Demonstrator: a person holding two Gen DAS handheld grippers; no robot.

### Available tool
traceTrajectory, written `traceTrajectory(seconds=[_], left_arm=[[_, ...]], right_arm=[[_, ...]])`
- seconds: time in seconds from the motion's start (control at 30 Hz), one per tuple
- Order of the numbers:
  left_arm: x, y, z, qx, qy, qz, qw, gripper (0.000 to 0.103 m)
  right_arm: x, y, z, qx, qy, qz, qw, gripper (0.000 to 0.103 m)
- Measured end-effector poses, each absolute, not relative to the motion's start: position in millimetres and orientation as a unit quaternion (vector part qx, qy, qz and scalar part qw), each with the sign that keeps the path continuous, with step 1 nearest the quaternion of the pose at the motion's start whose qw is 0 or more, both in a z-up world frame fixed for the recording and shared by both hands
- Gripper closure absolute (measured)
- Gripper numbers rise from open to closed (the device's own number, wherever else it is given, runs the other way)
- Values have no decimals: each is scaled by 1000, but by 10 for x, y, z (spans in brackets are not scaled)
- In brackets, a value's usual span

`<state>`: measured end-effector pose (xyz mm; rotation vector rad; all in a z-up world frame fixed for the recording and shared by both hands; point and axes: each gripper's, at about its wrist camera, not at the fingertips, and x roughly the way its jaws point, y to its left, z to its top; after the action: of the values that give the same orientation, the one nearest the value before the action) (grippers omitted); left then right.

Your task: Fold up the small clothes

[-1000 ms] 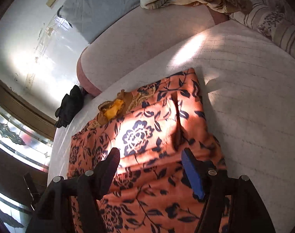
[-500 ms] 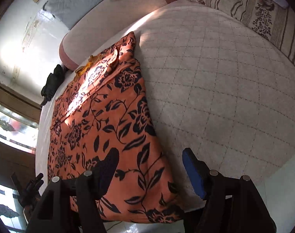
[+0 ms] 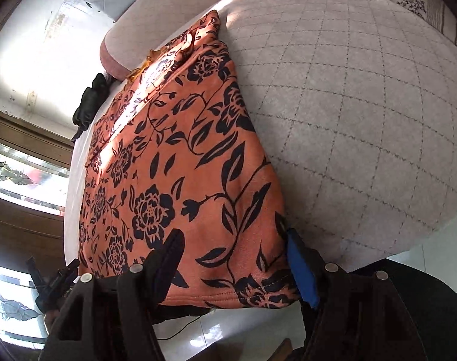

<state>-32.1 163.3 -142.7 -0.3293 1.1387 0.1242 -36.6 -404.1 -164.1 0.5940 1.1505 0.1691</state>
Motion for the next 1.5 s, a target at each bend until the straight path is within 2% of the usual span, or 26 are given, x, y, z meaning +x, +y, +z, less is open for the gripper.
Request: traceTrajectory(seconds=[0.1,0.17,0.2,0.23,0.37,0.47,0.57,0.6,0.63,0.67,0.7,0.73,0.83,0.9,0.97,1.0,1.03,1.07,1.1,1.17,1.2,1.23,1.27,1.3,1.5], left_arm=[[-333,1619,-1451,-153,539,58,827,23],[-326,1596,-1425,-150,536,52,829,36],[-322,1584,-1407,-146,535,53,831,47],[-317,1576,-1390,-144,534,50,831,54],[-281,1530,-1386,-131,536,47,832,52],[-266,1467,-1384,-122,534,41,835,39],[-242,1409,-1412,-104,538,43,835,38],[-241,1398,-1407,-101,537,42,836,48],[-236,1395,-1398,-101,537,38,837,74],[-229,1405,-1380,-107,537,32,836,84],[-222,1423,-1358,-124,537,22,834,93],[-218,1444,-1336,-139,535,20,833,93],[-206,1468,-1285,-153,523,30,838,93],[-179,1451,-1332,-145,532,37,833,90],[-170,1457,-1370,-153,535,38,830,81],[-169,1450,-1365,-155,533,36,831,70],[-174,1442,-1350,-153,529,38,834,54],[-176,1431,-1344,-148,527,44,836,46],[-175,1420,-1347,-142,527,51,836,37],[-159,1408,-1378,-139,531,48,835,38],[-153,1404,-1388,-136,531,47,835,49],[-145,1395,-1387,-127,531,50,836,90],[-136,1396,-1378,-129,533,39,835,95],[-136,1412,-1352,-142,532,31,834,95],[-190,1474,-956,-175,484,23,857,95]], right_arm=[[-352,-4033,-1641,274,537,75,794,34],[-360,-4042,-1638,272,539,71,794,39],[-368,-4056,-1635,274,540,69,793,44],[-380,-4071,-1626,278,540,69,791,46],[-405,-4130,-1587,269,542,48,795,46],[-377,-4141,-1646,262,555,48,788,46],[-391,-4078,-1660,248,559,58,789,46],[-398,-4068,-1665,248,559,63,789,54],[-400,-4060,-1674,242,562,62,789,72],[-407,-4064,-1683,243,563,62,787,76],[-414,-4085,-1683,253,560,66,786,85],[-427,-4093,-1658,260,555,73,787,93],[-431,-4101,-1566,273,541,85,791,93],[-393,-4100,-1569,272,546,83,788,89],[-371,-4103,-1617,272,556,71,782,87],[-375,-4111,-1632,276,557,70,780,78],[-386,-4113,-1637,281,556,73,779,63],[-400,-4112,-1637,284,553,76,780,50],[-415,-4108,-1637,286,549,79,781,30],[-427,-4086,-1664,284,550,82,781,30],[-422,-4074,-1692,283,554,84,778,34],[-415,-4061,-1703,277,556,84,779,51],[-404,-4053,-1712,275,560,84,777,66],[-392,-4054,-1724,282,561,90,773,94],[-366,-4078,-1377,302,515,112,794,94]])
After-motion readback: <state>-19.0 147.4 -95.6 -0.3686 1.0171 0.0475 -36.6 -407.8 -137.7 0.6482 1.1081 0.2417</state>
